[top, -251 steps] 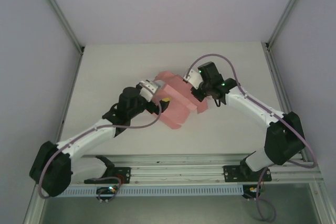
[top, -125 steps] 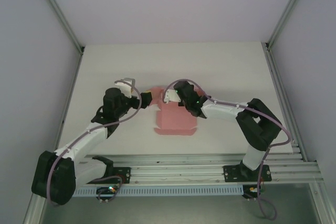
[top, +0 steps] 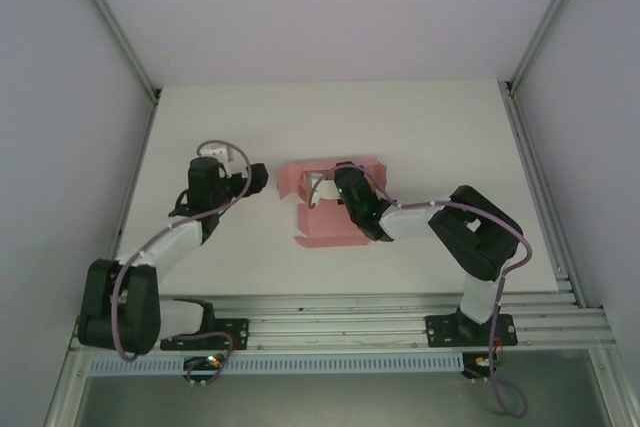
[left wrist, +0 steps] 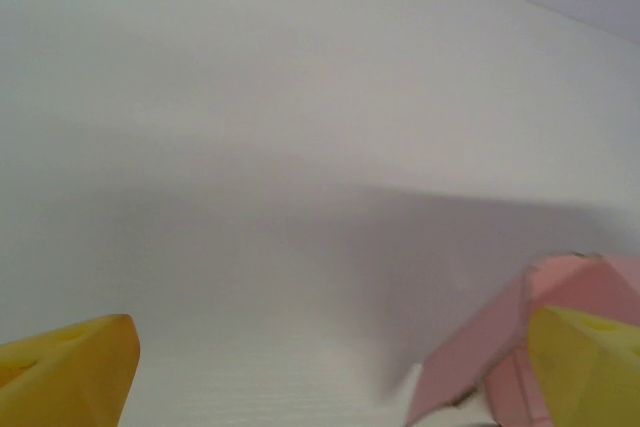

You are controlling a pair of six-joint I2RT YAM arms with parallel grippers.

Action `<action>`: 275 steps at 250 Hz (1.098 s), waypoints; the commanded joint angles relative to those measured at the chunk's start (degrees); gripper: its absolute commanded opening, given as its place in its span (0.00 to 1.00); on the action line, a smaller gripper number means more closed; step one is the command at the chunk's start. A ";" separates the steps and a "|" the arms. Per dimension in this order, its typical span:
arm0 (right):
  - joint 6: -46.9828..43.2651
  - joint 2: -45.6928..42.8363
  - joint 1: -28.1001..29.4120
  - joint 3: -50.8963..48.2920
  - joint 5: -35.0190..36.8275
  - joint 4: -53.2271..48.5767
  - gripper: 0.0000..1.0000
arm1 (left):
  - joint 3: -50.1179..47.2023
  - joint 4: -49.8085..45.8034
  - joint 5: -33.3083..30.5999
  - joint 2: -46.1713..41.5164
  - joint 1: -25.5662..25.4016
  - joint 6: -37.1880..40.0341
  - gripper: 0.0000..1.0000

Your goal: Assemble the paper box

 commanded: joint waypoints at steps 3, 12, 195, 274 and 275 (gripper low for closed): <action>0.85 -2.97 0.41 -0.92 -0.62 0.23 0.00 | 4.07 1.03 3.45 5.67 2.54 -3.31 1.00; 1.18 -3.26 0.47 -0.99 -0.88 -0.48 0.00 | 5.15 1.69 3.72 7.81 2.63 -2.92 1.00; 7.90 -6.19 0.58 -0.64 -0.16 -8.47 0.00 | 8.93 16.93 32.44 24.28 -5.17 2.96 0.69; 8.77 -6.78 0.27 -0.46 -0.21 -10.45 0.00 | 5.68 3.27 22.40 16.59 -6.62 9.42 0.74; 8.77 -6.82 0.30 -0.46 -0.22 -10.54 0.00 | 5.67 3.01 22.14 16.47 -6.61 9.54 0.74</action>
